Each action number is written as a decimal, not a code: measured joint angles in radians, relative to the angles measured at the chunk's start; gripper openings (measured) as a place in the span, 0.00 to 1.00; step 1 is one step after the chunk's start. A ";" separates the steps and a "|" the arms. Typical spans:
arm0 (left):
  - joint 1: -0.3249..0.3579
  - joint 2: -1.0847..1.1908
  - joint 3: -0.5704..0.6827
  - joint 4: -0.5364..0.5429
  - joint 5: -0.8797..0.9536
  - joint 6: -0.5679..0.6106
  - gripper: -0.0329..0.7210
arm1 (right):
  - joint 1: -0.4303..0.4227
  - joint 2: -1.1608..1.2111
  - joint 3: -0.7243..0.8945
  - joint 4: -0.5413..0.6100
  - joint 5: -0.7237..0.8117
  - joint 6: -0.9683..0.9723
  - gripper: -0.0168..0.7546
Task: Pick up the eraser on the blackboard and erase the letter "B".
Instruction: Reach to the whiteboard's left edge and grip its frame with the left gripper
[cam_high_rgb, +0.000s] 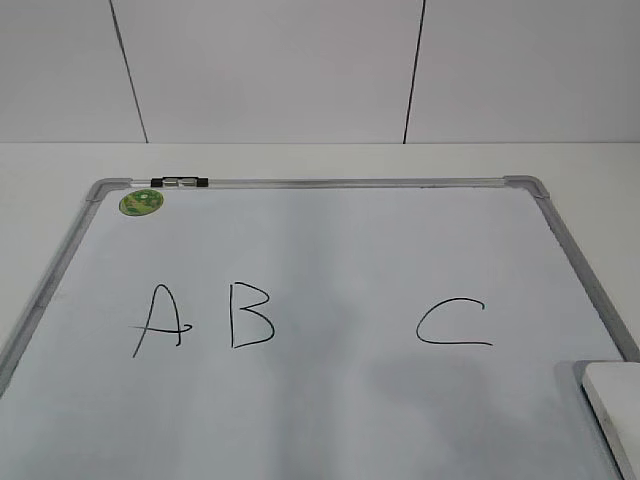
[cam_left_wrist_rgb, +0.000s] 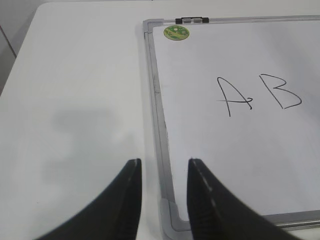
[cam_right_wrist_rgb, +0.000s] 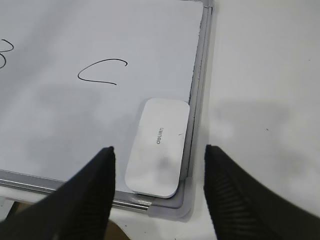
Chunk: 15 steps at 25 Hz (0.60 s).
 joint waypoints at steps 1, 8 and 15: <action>0.000 0.000 0.000 0.000 0.000 0.000 0.36 | 0.000 0.000 0.000 0.000 0.000 0.000 0.60; 0.000 0.000 0.000 0.000 0.000 0.000 0.36 | 0.000 0.000 0.000 0.000 0.000 -0.001 0.60; 0.000 0.000 0.000 0.000 0.000 0.000 0.36 | 0.000 0.000 0.000 0.000 0.000 0.016 0.60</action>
